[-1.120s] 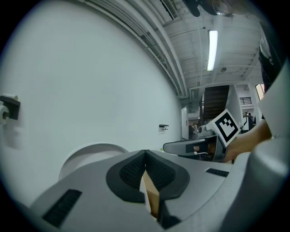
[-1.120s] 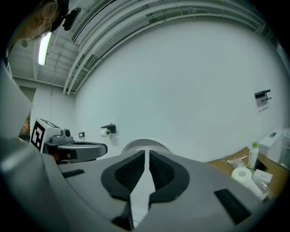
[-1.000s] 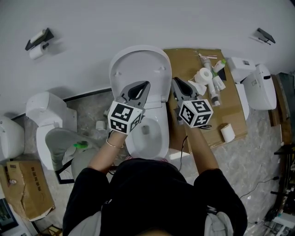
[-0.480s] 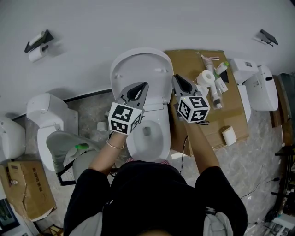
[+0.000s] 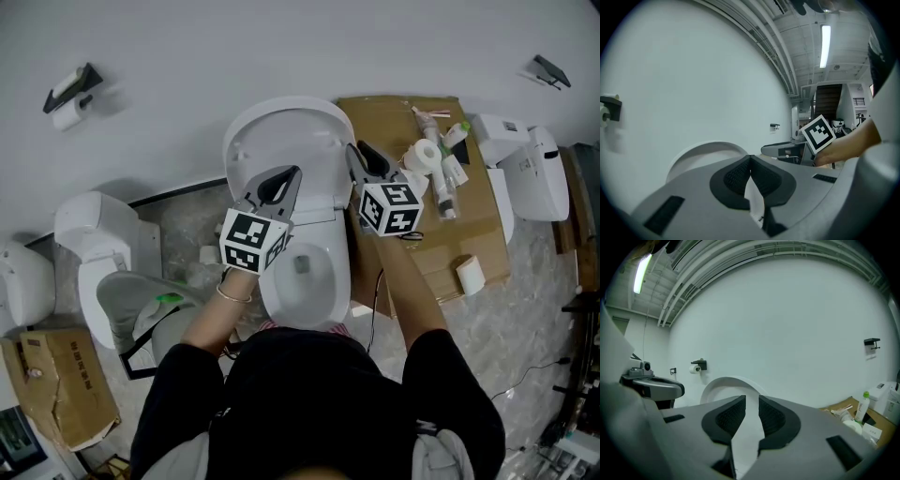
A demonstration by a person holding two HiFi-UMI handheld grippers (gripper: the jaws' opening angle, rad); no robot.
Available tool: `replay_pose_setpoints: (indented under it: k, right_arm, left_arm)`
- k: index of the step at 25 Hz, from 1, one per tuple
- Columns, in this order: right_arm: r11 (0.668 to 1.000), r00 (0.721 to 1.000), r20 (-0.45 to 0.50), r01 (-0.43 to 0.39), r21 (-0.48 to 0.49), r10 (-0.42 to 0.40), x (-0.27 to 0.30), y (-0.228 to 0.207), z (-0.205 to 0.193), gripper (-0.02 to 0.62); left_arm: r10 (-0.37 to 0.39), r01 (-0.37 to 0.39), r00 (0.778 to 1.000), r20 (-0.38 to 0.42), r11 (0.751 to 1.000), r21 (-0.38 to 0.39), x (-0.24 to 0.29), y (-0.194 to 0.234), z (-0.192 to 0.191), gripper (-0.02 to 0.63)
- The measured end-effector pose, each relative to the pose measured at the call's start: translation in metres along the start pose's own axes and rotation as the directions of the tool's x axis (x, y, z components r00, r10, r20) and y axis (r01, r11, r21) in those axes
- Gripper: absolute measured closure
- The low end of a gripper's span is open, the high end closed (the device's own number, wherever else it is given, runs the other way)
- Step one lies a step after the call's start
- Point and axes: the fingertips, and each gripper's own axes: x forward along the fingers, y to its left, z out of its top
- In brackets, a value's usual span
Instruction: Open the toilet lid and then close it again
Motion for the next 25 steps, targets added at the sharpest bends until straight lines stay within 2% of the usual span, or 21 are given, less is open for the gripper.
replay_pose_setpoints:
  k: [12,25]
  right_arm:
    - [0.996,0.998,-0.059,0.031,-0.088,-0.036,0.033,-0.011,-0.012,0.511]
    - [0.994,0.992,-0.086,0.088,-0.070,-0.094,0.058,-0.027,-0.028,0.483]
  left_arm:
    - [-0.009,0.008,1.000,-0.011,1.000,-0.015,-0.001,0.011,-0.006,0.601]
    - [0.003,-0.004,1.000,-0.021,0.999,-0.041,-0.007,0.031,-0.013,0.603]
